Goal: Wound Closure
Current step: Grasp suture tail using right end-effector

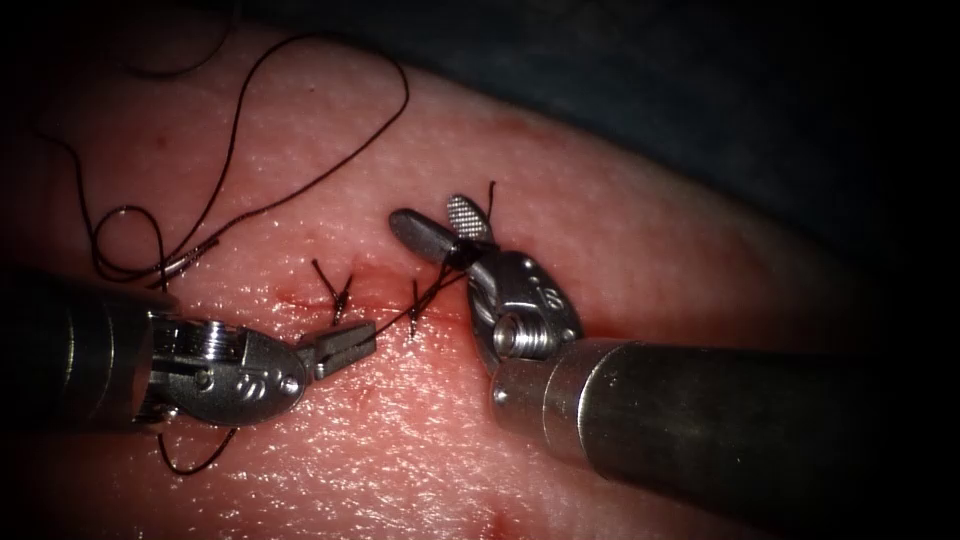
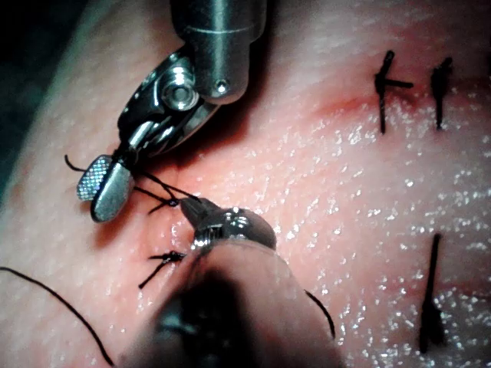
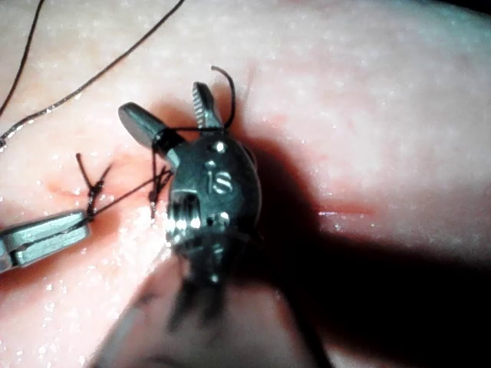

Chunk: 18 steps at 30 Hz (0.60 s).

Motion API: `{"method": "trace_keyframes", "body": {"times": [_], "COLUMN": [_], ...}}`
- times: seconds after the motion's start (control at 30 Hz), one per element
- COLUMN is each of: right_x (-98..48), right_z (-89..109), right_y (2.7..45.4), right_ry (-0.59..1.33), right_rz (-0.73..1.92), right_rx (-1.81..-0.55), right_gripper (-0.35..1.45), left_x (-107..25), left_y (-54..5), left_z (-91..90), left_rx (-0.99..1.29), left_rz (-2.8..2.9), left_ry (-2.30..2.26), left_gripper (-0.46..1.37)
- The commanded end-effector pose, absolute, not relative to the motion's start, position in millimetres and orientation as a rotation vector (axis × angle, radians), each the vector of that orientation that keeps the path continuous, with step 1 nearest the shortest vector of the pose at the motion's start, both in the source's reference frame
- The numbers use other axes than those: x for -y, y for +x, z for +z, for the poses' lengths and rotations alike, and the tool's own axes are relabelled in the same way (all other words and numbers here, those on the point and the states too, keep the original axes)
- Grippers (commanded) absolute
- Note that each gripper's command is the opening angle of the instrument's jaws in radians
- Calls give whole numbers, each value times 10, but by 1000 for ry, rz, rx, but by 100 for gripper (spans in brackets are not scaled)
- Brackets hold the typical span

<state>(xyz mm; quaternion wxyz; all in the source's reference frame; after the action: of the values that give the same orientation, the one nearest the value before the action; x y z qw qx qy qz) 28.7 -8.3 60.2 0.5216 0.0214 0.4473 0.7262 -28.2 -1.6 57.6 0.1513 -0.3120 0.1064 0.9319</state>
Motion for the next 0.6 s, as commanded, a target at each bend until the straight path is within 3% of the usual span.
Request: {"method": "trace_keyframes", "body": {"times": [0.03,0.6], "right_x": [82,97], "right_z": [602,585], "right_y": [286,288], "right_ry": [49,48], "right_rz": [1735,1735], "right_rx": [-1072,-1063], "right_gripper": [97,98], "left_x": [16,7], "left_y": [-282,-284], "left_z": [576,586], "left_rx": [-296,-298], "left_rz": [2678,2691], "left_ry": [-897,-902], "left_gripper": [-35,-35]}}
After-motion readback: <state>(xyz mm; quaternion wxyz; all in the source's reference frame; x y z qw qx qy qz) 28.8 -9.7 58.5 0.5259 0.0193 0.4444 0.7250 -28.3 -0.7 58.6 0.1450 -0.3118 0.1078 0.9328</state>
